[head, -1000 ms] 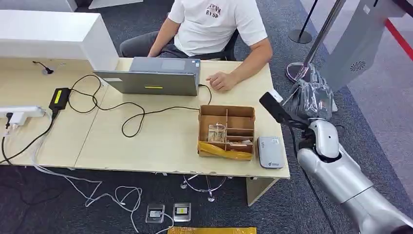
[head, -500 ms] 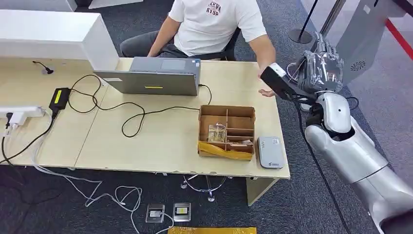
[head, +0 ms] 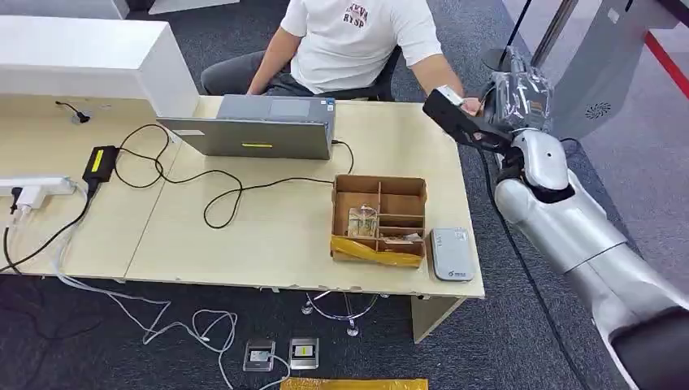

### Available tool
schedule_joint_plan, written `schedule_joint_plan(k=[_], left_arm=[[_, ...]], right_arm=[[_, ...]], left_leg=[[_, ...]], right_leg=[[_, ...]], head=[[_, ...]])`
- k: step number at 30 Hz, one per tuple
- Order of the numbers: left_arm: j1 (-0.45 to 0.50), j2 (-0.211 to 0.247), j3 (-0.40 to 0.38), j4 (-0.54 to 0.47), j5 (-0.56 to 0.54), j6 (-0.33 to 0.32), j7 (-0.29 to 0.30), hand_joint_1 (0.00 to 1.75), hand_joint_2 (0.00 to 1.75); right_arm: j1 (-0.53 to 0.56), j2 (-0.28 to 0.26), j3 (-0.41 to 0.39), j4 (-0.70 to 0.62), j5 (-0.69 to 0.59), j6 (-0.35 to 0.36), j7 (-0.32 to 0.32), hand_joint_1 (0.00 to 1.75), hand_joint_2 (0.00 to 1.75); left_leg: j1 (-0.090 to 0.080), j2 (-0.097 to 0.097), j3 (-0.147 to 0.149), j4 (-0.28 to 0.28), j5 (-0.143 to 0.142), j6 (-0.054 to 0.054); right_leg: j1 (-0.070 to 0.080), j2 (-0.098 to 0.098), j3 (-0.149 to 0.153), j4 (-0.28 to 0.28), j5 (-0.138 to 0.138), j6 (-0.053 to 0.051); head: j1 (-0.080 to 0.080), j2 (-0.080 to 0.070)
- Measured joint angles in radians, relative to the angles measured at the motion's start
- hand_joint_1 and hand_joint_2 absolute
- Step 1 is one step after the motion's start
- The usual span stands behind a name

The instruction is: Pass the card to the sensor for recognition and then transmit it.

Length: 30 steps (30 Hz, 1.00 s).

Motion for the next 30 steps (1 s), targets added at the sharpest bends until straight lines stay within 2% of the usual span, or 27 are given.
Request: schedule_joint_plan(k=[9,10,12,15,16,19,24,26,27,30], left_arm=[[0.000,0.000,-0.003,0.000,-0.002,-0.002,0.000,0.00,1.75],[0.000,0.000,-0.003,0.000,-0.002,-0.002,0.000,0.00,1.75],[0.000,0.000,-0.003,0.000,-0.002,-0.002,0.000,0.00,1.75],[0.000,0.000,-0.003,0.000,-0.003,-0.006,0.003,0.00,1.75],[0.000,0.000,-0.004,0.000,-0.004,-0.009,0.006,0.00,1.75],[0.000,0.002,-0.005,0.000,-0.009,-0.012,0.007,0.00,1.75],[-0.001,0.003,-0.012,0.000,-0.019,-0.012,0.007,0.00,1.75],[-0.001,0.003,-0.016,0.000,-0.022,-0.012,0.007,0.00,1.75],[-0.001,0.003,-0.019,0.000,-0.023,-0.012,0.007,0.00,1.75],[-0.001,0.003,-0.020,0.000,-0.023,-0.012,0.007,0.00,1.75]], right_arm=[[-0.021,0.045,0.024,0.120,-0.005,-0.014,-0.007,1.75,1.75],[-0.021,0.048,0.027,0.129,-0.005,-0.014,-0.007,1.66,1.75],[-0.022,0.054,0.032,0.147,-0.006,-0.013,-0.009,0.02,1.75],[-0.022,0.061,0.038,0.169,-0.011,-0.015,-0.013,0.00,1.75],[-0.022,0.062,0.040,0.180,-0.012,-0.021,-0.015,0.00,0.00],[-0.018,0.069,0.051,0.203,-0.019,-0.058,-0.020,0.00,0.00],[-0.011,0.069,0.051,0.213,-0.079,-0.169,-0.061,0.00,0.00],[-0.010,0.069,0.051,0.213,-0.090,-0.187,-0.072,0.00,0.00],[-0.008,0.069,0.050,0.212,-0.101,-0.202,-0.078,0.00,1.75],[0.010,0.068,0.036,0.188,-0.130,-0.259,-0.100,0.00,1.75]], left_leg=[[0.000,0.000,0.000,0.000,0.000,0.000],[0.000,0.000,0.000,0.000,0.000,0.000],[0.000,0.000,0.000,0.000,0.000,0.000],[0.000,0.000,0.000,0.000,0.000,0.000],[0.000,0.000,0.000,0.000,0.000,0.000],[0.000,0.000,0.000,0.000,0.000,0.000],[0.000,0.000,0.000,0.000,0.000,0.000],[0.000,0.000,0.000,0.000,0.000,0.000],[0.000,0.000,0.001,0.000,0.000,0.000],[0.000,0.000,0.001,0.000,0.000,0.000]], right_leg=[[0.000,0.000,0.000,0.000,0.000,0.000],[0.000,0.000,0.000,0.000,0.000,0.000],[0.000,0.000,0.000,0.000,0.000,0.000],[0.000,0.000,0.000,0.000,0.000,0.000],[0.000,0.000,0.000,0.000,0.000,0.000],[0.000,0.000,0.000,0.000,0.000,0.000],[0.000,0.000,0.000,0.000,0.000,0.000],[0.000,0.000,0.000,0.000,0.000,0.000],[0.000,0.000,0.000,0.000,0.000,0.000],[0.000,0.000,0.000,0.000,0.000,0.000]], head=[[0.000,0.000],[0.000,0.000],[0.000,0.000],[0.000,0.000],[0.000,0.000],[0.000,0.000],[0.000,0.000],[0.000,0.000],[0.000,0.000],[0.000,0.000]])
